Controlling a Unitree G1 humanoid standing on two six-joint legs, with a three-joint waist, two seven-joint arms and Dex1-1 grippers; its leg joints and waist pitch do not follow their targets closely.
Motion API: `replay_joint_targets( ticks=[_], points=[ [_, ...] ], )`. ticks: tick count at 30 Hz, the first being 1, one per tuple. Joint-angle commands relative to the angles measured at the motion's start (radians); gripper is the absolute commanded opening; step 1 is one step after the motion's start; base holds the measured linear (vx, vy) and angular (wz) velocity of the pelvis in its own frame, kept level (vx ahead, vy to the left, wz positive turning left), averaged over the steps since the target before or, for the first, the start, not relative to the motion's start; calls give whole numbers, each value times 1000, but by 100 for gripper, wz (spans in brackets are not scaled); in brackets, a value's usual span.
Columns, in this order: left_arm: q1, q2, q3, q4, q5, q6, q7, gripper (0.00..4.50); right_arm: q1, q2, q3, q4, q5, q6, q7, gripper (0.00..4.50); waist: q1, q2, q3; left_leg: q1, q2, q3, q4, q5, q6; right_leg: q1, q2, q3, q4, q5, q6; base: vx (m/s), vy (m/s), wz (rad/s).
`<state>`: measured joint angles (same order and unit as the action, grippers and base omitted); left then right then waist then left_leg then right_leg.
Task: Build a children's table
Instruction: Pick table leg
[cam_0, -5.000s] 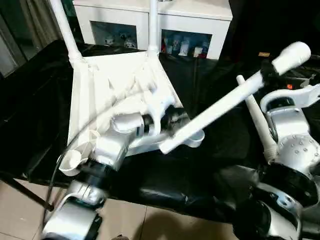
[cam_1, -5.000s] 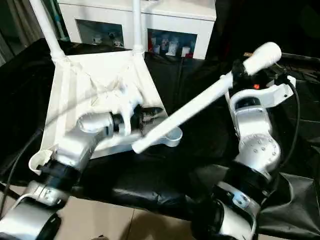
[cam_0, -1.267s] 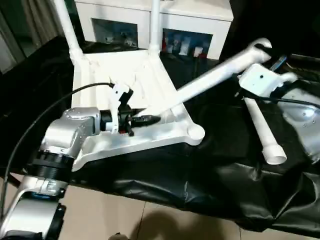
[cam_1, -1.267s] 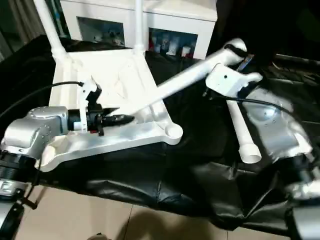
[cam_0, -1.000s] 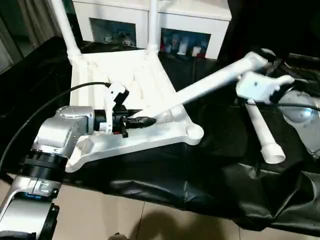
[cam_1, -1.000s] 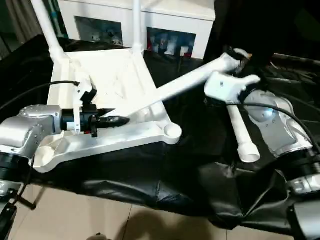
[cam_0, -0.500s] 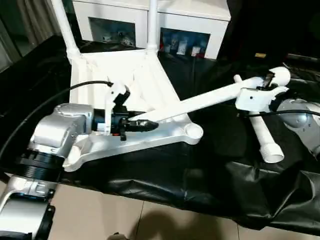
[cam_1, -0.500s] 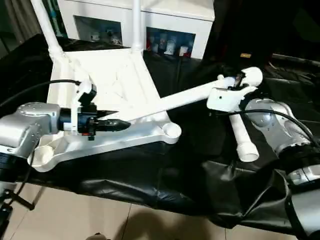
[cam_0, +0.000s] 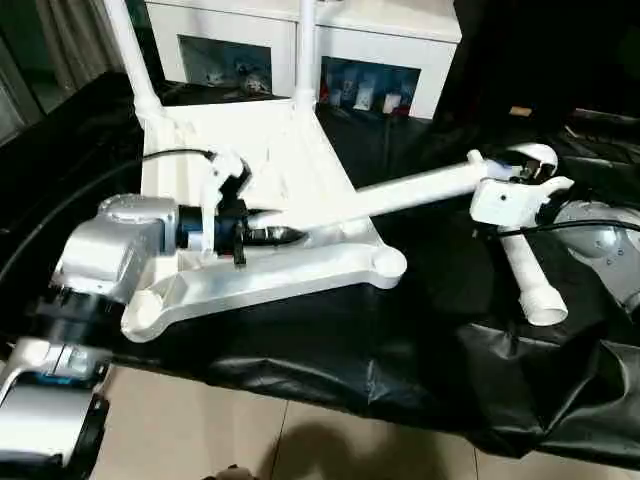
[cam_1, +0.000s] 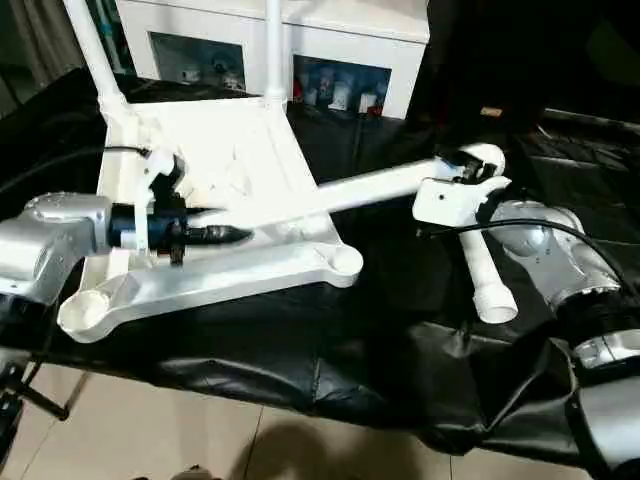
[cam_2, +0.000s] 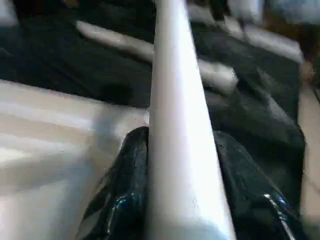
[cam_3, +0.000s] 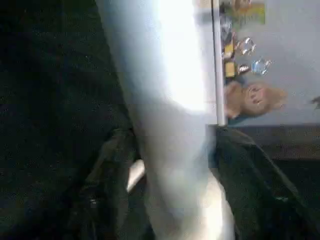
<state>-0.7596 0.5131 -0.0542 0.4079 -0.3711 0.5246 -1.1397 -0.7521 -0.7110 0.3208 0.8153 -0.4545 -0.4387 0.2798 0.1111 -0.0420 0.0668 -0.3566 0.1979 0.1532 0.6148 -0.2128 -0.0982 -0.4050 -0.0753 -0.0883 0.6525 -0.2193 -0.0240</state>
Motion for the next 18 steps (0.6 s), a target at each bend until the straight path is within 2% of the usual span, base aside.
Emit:
replay_joint_targets(
  ticks=[1, 2, 3, 4, 5, 6, 8, 11, 12, 14, 15, 16, 17, 18],
  points=[
    [-42, 5, 74, 5, -31, -35, 37, 228, 18, 16, -29, 32, 45, 17, 20, 226, 2, -4, -84, -9, 12, 9, -50, 50, 116, 83, -57, 56, -47, 153, -284, 0, 0, 0],
    [-45, 6, 87, 10, -38, -39, 40, 228, 21, 21, -34, 37, 53, 21, 20, 226, 2, -5, -83, -7, 13, 10, -51, 45, 111, 80, -55, 56, -47, 151, -285, 0, 0, 0],
    [-50, 6, 112, 18, -47, -51, 51, 236, 25, 31, -42, 45, 67, 27, 21, 219, 3, 1, -83, -8, 14, 8, -51, 40, 106, 81, -57, 56, -45, 150, -288, 0, 0, 0],
    [-52, 5, 122, 24, -51, -57, 61, 246, 27, 33, -43, 46, 66, 28, 17, 210, 2, -1, -82, -7, 15, 8, -52, 37, 104, 80, -57, 56, -48, 148, -287, 0, 0, 0],
    [-69, -5, 207, 72, -90, -99, 131, 247, 39, 52, -49, 55, 73, 38, 1, 198, 2, 7, -83, -6, 14, 8, -50, 34, 98, 78, -56, 56, -47, 158, -291, 0, 0, 0],
    [-81, -12, 261, 103, -126, -111, 163, 247, 46, 67, -61, 57, 95, 42, 11, 198, 2, 8, -83, -6, 12, 9, -50, 27, 96, 79, -54, 56, -47, 160, -293, 0, 0, 0],
    [-93, -18, 326, 142, -174, -118, 191, 247, 55, 86, -80, 54, 128, 51, 26, 170, 1, 13, -85, -6, 12, 6, -52, 5, 81, 83, -56, 54, -48, 157, -290, 0, 0, 0],
    [-97, -23, 363, 164, -195, -111, 201, 247, 62, 99, -95, 47, 143, 61, 22, 162, 2, 12, -84, -2, 15, 7, -54, -8, 70, 79, -56, 55, -49, 140, -289, 0, 0, 0],
    [-95, -31, 379, 168, -211, -86, 200, 247, 65, 109, -105, 37, 164, 61, 29, 143, 2, 6, -84, -1, 16, 8, -55, -6, 71, 79, -57, 55, -48, 138, -289, 0, 0, 0],
    [-86, -40, 371, 165, -201, -83, 203, 247, 65, 111, -104, 34, 165, 58, 28, 124, 4, 8, -83, 1, 18, 9, -55, -7, 75, 76, -59, 56, -50, 127, -289, 0, 0, 0],
    [-64, -51, 330, 162, -160, -99, 207, 247, 61, 111, -96, 34, 158, 54, 36, 120, 6, -3, -82, 2, 18, 11, -54, -1, 81, 76, -59, 57, -49, 128, -290, 0, 0, 0],
    [-62, -52, 326, 162, -155, -102, 208, 247, 61, 111, -96, 34, 157, 54, 36, 120, 7, 0, -82, 1, 18, 11, -54, 1, 84, 76, -59, 57, -49, 126, -290, 0, 0, 0],
    [-52, -56, 298, 164, -124, -119, 218, 247, 60, 110, -95, 36, 155, 52, 37, 99, 7, -2, -81, -1, 19, 11, -54, 2, 88, 76, -60, 57, -50, 115, -280, 0, 0, 0],
    [-35, -59, 239, 173, -55, -166, 241, 247, 60, 113, -98, 38, 156, 52, 41, 87, 8, -6, -81, -2, 20, 12, -55, 3, 90, 77, -62, 57, -51, 101, -271, 0, 0, 0]
  ],
)
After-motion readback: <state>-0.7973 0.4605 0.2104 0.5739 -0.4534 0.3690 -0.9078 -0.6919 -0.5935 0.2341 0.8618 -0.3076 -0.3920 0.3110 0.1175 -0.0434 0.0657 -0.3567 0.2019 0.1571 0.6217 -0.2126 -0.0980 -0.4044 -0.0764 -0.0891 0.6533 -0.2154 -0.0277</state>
